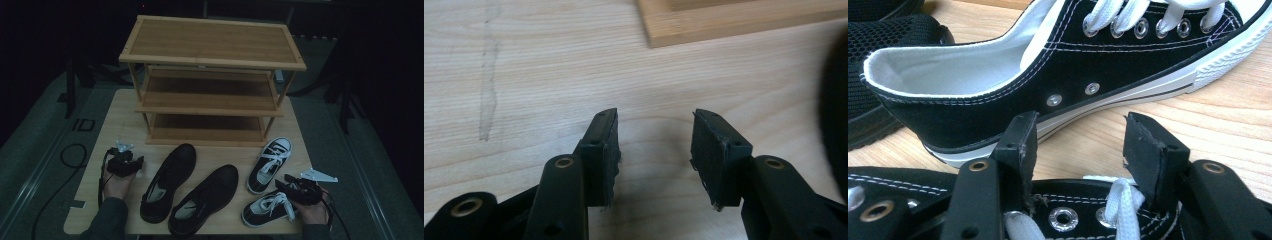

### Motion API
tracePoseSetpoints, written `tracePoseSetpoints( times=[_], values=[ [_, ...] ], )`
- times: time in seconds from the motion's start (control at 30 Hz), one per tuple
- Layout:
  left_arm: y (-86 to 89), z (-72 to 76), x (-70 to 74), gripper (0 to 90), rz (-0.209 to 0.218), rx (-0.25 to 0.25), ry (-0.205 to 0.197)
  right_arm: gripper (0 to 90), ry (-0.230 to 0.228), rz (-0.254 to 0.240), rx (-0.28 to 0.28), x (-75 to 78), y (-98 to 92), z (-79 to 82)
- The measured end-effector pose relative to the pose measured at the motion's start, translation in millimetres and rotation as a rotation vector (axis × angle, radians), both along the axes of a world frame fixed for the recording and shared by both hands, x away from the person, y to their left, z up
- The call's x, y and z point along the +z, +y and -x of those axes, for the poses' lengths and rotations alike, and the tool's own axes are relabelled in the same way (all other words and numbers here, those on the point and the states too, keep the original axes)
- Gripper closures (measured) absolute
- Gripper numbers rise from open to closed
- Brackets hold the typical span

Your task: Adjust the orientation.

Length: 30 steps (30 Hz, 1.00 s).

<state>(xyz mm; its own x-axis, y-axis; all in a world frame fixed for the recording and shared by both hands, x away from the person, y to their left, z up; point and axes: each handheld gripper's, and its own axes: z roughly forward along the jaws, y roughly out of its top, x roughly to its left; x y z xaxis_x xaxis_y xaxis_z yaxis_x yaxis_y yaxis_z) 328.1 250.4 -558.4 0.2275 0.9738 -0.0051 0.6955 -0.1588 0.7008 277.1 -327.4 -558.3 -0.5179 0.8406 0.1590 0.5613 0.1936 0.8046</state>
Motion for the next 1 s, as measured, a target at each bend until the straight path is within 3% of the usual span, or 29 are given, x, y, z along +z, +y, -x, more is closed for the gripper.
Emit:
tracePoseSetpoints(
  times=[0.3, 0.4, 0.73, 1.0],
  values=[
    [0.3, 11.2, 20.5, 60.8, 0.056, -0.055, -0.005, 46.4, 0.009, -0.017, -0.004, -0.8, -1.3, -0.3],
    [-2.8, 17.0, 30.5, 62.2, 0.042, -0.085, -0.029, 46.3, 0.007, -0.026, -0.005, -1.3, -2.1, -0.4],
    [-17.2, 30.0, 64.3, 63.9, 0.055, -0.228, -0.025, 46.2, 0.006, -0.026, -0.007, -1.5, -2.0, -0.2],
    [-28.9, 38.2, 81.4, 63.9, 0.075, -0.313, -0.017, 46.3, 0.012, -0.035, -0.007, -1.9, -3.0, -0.6]
  ],
)
